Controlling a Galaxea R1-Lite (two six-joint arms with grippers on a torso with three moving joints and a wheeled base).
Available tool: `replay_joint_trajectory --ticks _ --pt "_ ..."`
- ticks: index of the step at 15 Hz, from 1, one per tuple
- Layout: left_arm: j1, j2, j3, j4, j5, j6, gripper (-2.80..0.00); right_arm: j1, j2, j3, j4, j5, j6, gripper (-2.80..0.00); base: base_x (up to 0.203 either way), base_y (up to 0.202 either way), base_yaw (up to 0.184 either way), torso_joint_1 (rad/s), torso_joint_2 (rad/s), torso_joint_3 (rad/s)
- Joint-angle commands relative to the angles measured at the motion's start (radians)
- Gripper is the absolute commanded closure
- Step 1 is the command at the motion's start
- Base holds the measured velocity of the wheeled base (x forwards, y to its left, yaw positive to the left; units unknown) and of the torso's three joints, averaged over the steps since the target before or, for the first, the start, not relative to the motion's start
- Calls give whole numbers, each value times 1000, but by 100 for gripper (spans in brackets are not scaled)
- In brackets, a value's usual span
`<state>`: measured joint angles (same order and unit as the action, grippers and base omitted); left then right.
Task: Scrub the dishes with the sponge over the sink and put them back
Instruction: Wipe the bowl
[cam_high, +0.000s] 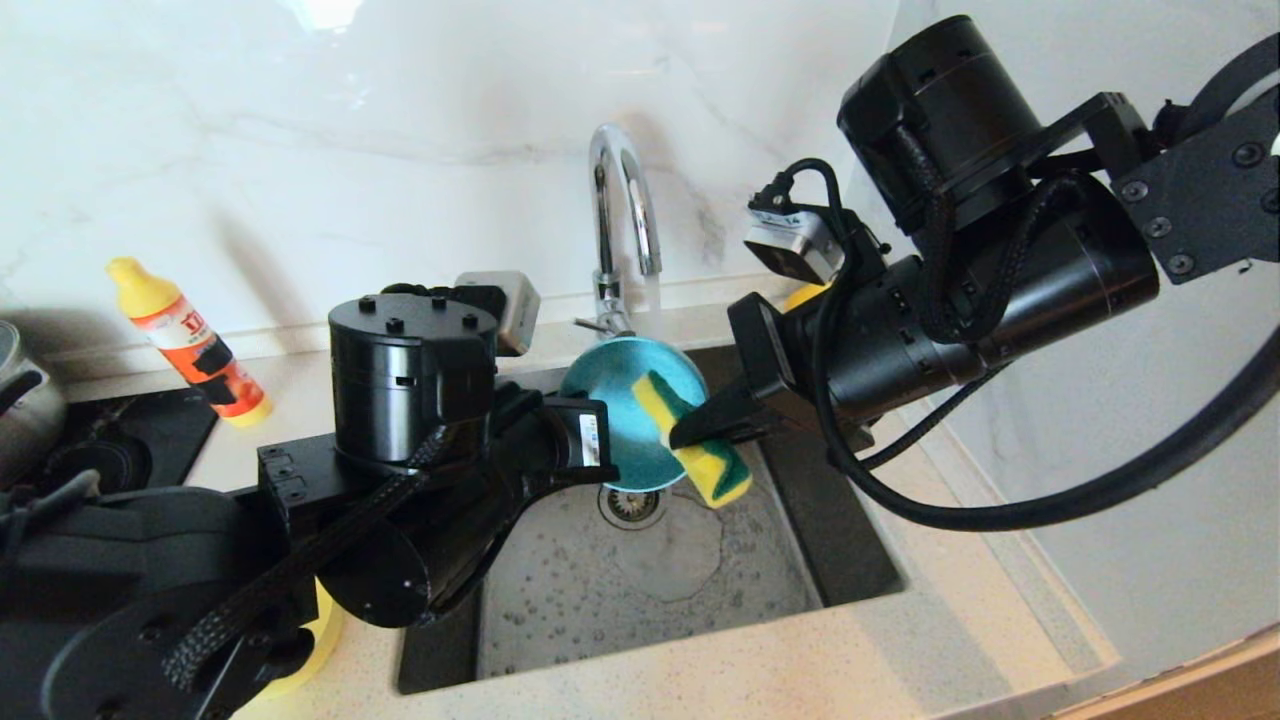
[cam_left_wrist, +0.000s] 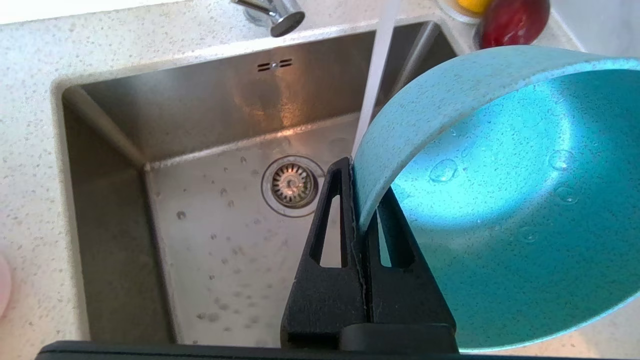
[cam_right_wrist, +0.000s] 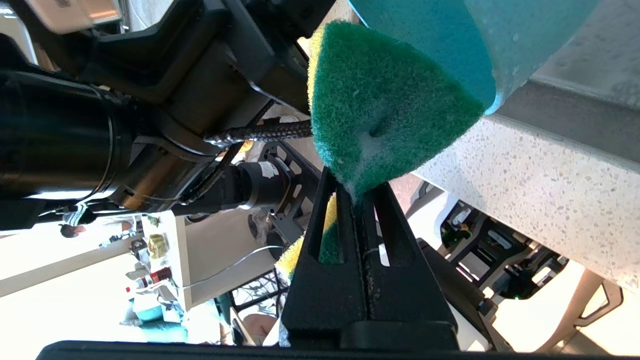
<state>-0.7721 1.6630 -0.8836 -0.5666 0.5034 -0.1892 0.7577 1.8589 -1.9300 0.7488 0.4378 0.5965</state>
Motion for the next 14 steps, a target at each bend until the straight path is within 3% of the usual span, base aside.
replay_joint_trajectory --ticks 1,6,14 --pt "-1 0 4 -24 3 -1 0 -3 13 0 -2 4 5 0 0 0 0 0 0 0" --pt "-3 -25 26 -38 0 -4 0 -8 78 -2 -74 0 5 0 0 0 0 0 0 0" --pt "-3 -49 28 -38 -6 -6 0 -43 108 -3 -68 -2 5 0 0 0 0 0 0 0"
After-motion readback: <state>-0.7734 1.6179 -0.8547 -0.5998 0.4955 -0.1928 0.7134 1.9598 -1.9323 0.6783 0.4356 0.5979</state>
